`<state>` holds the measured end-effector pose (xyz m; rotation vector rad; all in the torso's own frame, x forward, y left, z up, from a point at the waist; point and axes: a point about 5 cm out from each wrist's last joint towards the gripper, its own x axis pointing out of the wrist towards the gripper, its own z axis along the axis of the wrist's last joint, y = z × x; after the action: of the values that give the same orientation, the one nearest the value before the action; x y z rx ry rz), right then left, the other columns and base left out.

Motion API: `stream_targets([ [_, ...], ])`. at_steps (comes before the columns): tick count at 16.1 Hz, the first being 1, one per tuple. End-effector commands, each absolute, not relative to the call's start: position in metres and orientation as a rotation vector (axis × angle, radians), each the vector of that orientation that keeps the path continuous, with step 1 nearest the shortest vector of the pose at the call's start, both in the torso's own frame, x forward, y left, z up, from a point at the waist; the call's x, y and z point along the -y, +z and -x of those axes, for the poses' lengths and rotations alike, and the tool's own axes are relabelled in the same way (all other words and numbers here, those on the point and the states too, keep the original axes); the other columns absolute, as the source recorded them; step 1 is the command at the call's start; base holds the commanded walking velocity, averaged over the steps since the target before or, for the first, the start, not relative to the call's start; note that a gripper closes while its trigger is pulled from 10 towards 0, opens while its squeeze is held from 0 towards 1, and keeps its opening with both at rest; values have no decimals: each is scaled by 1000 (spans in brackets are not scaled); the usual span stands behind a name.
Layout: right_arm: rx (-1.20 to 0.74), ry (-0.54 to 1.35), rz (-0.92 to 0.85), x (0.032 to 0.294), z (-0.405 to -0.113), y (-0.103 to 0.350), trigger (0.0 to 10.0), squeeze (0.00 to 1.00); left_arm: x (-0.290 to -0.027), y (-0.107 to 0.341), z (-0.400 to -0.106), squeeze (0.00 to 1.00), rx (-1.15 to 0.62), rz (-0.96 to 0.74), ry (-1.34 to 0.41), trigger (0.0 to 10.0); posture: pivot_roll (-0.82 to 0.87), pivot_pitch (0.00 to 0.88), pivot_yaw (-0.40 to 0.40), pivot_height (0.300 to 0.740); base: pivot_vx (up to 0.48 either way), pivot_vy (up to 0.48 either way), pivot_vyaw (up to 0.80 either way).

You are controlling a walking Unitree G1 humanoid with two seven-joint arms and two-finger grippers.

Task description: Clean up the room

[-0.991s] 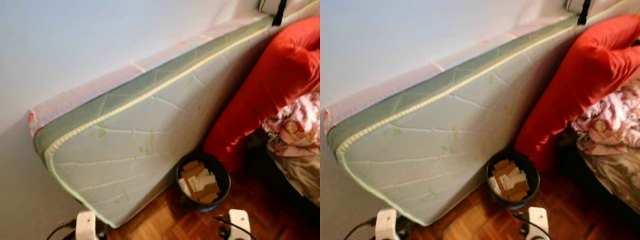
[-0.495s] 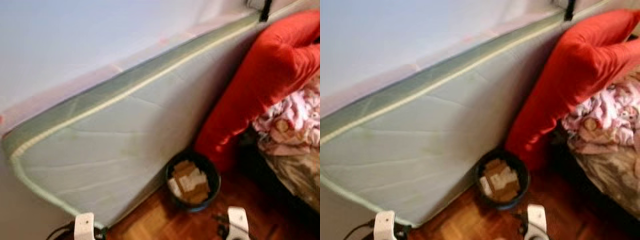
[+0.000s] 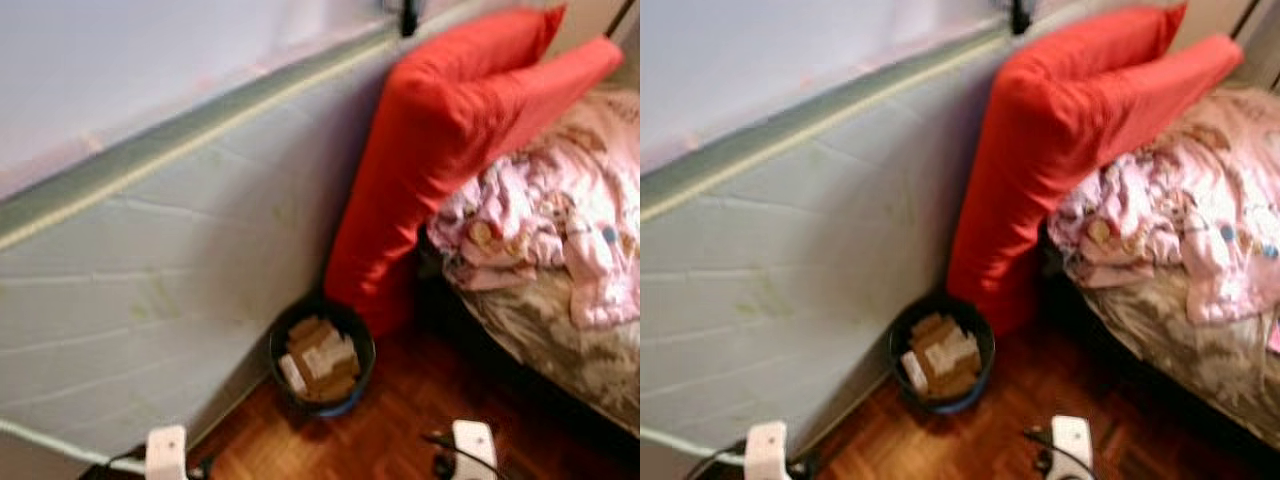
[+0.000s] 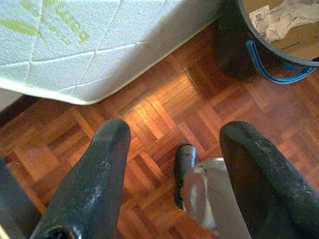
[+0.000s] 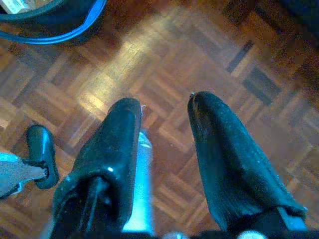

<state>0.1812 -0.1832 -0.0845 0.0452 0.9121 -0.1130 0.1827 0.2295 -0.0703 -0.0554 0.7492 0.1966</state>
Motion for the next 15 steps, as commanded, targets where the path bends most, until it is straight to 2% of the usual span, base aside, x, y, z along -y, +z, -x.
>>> stream_targets([
  [1, -909, -149, -195, 213, -195, -74, 10000, 0, -210, -78, -188, 0, -912, -5, 72, 10000, 18, 0, -6, 740, 0, -401, 0],
  [15, -908, -148, -193, 212, -195, -74, 10000, 0, -211, -77, -187, 0, -913, -5, 75, 10000, 18, 0, -2, 740, 0, -402, 0],
])
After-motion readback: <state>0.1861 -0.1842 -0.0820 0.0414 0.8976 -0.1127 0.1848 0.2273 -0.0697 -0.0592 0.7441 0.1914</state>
